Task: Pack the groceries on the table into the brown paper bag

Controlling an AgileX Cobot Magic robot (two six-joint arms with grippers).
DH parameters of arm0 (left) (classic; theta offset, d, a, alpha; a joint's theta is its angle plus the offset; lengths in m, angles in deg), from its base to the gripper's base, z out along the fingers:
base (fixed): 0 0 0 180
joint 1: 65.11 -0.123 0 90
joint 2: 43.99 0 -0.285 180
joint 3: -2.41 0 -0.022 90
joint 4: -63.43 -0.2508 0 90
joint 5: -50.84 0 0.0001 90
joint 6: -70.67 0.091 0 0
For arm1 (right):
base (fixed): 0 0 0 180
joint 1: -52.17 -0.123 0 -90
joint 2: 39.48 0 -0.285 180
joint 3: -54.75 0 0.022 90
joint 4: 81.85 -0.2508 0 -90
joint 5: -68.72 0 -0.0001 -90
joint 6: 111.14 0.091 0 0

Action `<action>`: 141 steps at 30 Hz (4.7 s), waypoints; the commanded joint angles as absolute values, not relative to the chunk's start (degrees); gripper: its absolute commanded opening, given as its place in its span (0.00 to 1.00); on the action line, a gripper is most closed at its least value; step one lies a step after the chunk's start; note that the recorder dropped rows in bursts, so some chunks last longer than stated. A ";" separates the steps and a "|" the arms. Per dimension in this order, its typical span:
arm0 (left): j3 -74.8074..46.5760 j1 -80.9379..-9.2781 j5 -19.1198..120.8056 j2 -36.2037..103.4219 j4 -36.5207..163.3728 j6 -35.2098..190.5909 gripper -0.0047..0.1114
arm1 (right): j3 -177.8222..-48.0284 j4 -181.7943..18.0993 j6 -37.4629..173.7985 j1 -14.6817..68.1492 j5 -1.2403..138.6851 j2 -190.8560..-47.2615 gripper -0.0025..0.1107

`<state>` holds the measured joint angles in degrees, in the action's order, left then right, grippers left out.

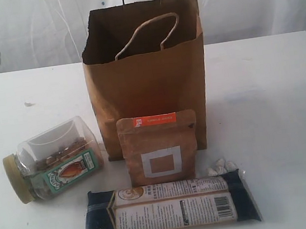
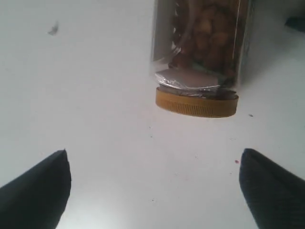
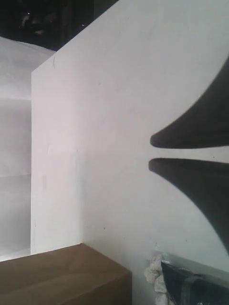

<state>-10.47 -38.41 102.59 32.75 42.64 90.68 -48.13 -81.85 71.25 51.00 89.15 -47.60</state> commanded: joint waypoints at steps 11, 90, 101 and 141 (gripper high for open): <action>-7.89 -42.19 111.00 44.84 45.13 84.26 0.85 | -48.03 -81.48 71.25 50.83 88.80 -47.26 0.09; -23.48 -60.80 87.05 53.55 116.06 147.08 0.04 | -48.03 -81.85 72.58 50.83 88.80 -47.26 0.09; -31.08 -60.80 79.55 53.55 115.60 146.53 0.04 | -48.03 -81.85 72.58 50.83 88.80 -47.26 0.09; -9.97 -61.01 79.99 45.52 87.10 100.38 0.04 | -48.03 -81.85 72.58 50.83 88.80 -47.26 0.09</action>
<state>-16.16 -60.98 70.26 40.88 99.88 119.42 -48.13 -81.85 72.45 51.00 89.15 -47.60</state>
